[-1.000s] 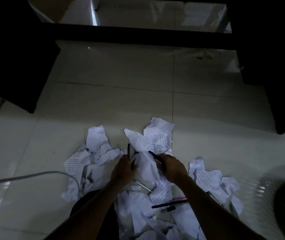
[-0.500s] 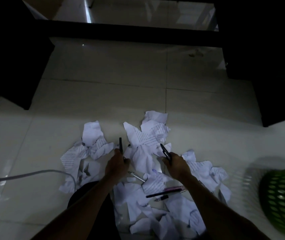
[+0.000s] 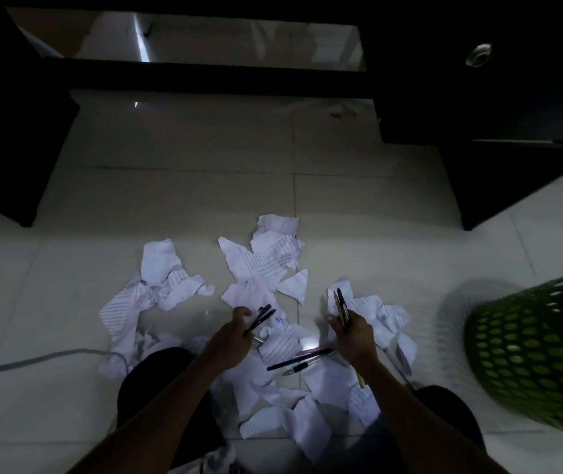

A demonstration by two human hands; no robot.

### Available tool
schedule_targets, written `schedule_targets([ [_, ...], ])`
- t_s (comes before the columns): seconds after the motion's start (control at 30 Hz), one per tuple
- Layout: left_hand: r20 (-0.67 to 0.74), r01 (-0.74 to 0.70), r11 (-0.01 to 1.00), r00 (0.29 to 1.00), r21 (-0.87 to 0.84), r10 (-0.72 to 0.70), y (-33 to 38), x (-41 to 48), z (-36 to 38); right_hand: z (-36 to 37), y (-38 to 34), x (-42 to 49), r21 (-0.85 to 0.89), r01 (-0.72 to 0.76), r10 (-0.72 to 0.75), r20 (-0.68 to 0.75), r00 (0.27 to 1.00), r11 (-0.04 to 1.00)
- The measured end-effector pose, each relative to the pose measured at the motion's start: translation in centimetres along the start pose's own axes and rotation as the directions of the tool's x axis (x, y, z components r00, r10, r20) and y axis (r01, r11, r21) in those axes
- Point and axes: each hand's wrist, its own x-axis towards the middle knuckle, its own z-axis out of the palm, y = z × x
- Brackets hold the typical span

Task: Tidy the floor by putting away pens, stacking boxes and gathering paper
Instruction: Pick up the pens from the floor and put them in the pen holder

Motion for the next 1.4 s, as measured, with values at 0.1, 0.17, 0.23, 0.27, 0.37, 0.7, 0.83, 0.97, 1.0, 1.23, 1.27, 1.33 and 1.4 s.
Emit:
schedule_targets([
  [0.1,-0.003,0.03,0.996,1.0,0.082,-0.029,0.4,0.0,0.4,-0.8,1.5,-0.9,0.06,-0.088,0.094,-0.098,0.991,0.994],
  [0.17,-0.03,0.01,0.994,1.0,0.106,-0.007,0.3,0.1,0.5,-1.6,2.3,-1.2,0.126,-0.136,0.155,-0.159,0.975,0.983],
  [0.23,-0.031,-0.003,0.98,0.999,0.201,0.009,-0.2,0.2,0.5,-2.6,3.0,-1.5,0.14,-0.194,0.218,-0.186,0.958,0.971],
  [0.27,-0.032,0.011,0.968,0.999,0.249,-0.003,-0.4,0.1,0.5,-3.0,3.3,-1.7,0.115,-0.228,0.247,-0.193,0.95,0.967],
  [0.37,-0.034,0.022,0.949,0.999,0.314,-0.012,-1.0,-0.1,0.5,-3.7,4.5,-1.8,0.067,-0.255,0.264,-0.212,0.941,0.965],
  [0.7,0.002,-0.008,0.937,1.0,0.349,0.008,-1.2,0.6,1.7,-3.1,5.3,-0.6,0.012,-0.325,0.325,-0.064,0.943,0.946],
  [0.83,0.009,-0.016,0.905,1.0,0.426,0.014,-1.0,0.7,2.1,-2.4,4.8,-0.6,-0.051,-0.256,0.258,0.017,0.966,0.965],
  [0.97,0.01,-0.01,0.862,1.0,0.507,0.006,-1.1,0.7,2.0,-1.7,4.8,-0.4,-0.09,-0.187,0.193,0.06,0.979,0.978],
  [1.0,0.022,-0.003,0.867,1.0,0.498,-0.009,-1.1,0.6,1.8,-1.7,4.7,-0.4,-0.088,-0.171,0.177,0.069,0.982,0.981],
  [1.23,0.0,0.063,0.908,0.998,0.415,-0.07,-1.2,0.5,-0.4,-1.6,3.5,0.3,-0.059,-0.144,0.151,0.131,0.98,0.988],
  [1.27,-0.019,0.085,0.904,0.996,0.42,-0.085,-1.2,0.3,-0.6,-1.6,3.4,0.4,-0.062,-0.137,0.144,0.13,0.981,0.989],
  [1.33,-0.055,0.114,0.899,0.993,0.423,-0.1,-1.4,0.2,-1.0,-1.7,3.3,0.4,-0.063,-0.131,0.139,0.134,0.981,0.989],
  [1.4,-0.08,0.135,0.887,0.991,0.443,-0.111,-1.5,0.0,-1.7,-1.7,3.4,0.3,-0.067,-0.132,0.14,0.129,0.982,0.989],
])
